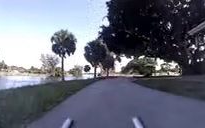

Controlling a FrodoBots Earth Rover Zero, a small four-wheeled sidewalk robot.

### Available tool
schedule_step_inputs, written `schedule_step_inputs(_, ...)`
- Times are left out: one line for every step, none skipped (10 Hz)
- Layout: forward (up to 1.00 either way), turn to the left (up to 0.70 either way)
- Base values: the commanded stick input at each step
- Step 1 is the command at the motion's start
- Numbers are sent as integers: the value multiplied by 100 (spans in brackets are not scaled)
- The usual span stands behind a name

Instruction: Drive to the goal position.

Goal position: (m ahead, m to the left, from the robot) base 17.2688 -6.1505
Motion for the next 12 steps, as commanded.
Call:
schedule_step_inputs(85,0)
schedule_step_inputs(85,0)
schedule_step_inputs(85,0)
schedule_step_inputs(85,0)
schedule_step_inputs(85,0)
schedule_step_inputs(85,0)
schedule_step_inputs(85,0)
schedule_step_inputs(85,0)
schedule_step_inputs(85,0)
schedule_step_inputs(85,0)
schedule_step_inputs(85,24)
schedule_step_inputs(85,34)
